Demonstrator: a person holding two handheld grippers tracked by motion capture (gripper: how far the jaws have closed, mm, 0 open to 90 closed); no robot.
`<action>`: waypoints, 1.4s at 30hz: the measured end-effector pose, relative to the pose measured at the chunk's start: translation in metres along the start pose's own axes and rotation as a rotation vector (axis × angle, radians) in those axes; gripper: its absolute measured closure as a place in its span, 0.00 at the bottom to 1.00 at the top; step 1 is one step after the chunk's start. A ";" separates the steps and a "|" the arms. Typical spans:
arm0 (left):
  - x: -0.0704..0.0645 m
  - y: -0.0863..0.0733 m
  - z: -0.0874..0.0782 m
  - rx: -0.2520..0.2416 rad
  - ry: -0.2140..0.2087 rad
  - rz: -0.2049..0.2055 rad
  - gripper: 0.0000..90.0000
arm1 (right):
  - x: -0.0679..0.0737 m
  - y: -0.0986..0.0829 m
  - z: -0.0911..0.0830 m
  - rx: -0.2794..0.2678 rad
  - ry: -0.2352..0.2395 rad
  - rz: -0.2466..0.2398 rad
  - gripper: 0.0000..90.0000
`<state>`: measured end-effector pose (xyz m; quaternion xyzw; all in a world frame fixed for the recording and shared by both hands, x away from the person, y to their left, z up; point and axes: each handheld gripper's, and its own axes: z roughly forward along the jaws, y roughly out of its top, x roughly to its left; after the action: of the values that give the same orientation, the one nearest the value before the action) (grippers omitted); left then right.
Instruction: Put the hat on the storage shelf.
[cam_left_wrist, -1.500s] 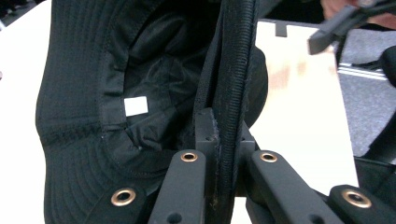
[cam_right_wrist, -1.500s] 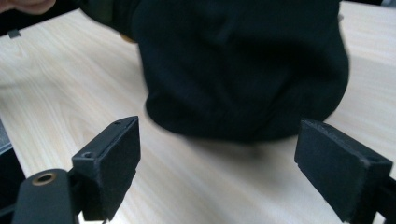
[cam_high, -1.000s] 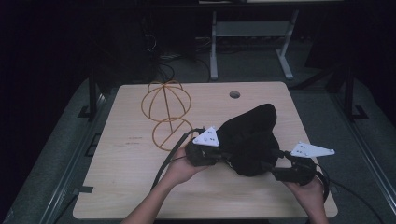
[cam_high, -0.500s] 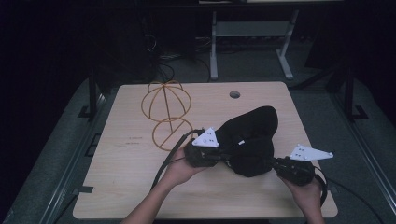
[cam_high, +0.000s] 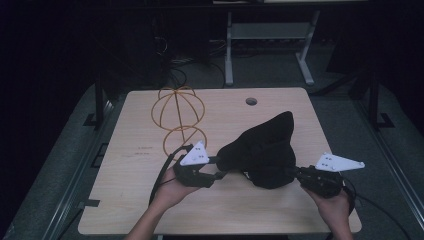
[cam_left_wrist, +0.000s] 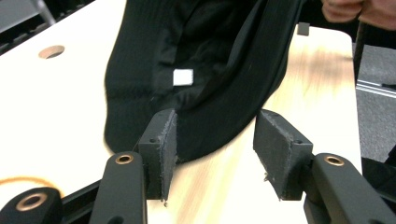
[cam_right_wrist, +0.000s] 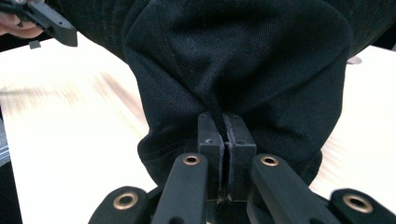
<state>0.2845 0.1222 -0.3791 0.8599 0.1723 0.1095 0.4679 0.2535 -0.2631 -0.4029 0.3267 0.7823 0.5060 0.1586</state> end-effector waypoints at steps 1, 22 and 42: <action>0.000 -0.003 -0.002 -0.001 0.005 -0.004 0.53 | 0.000 0.003 -0.001 0.001 -0.004 -0.009 0.97; -0.006 -0.055 -0.012 0.013 0.055 -0.057 0.42 | 0.000 0.080 -0.011 0.058 0.015 -0.126 0.98; 0.003 -0.067 -0.013 -0.009 0.077 -0.099 0.41 | -0.004 0.149 0.007 0.082 0.094 -0.107 0.98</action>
<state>0.2697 0.1670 -0.4288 0.8434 0.2318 0.1201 0.4697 0.3131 -0.2203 -0.2726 0.2665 0.8253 0.4791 0.1349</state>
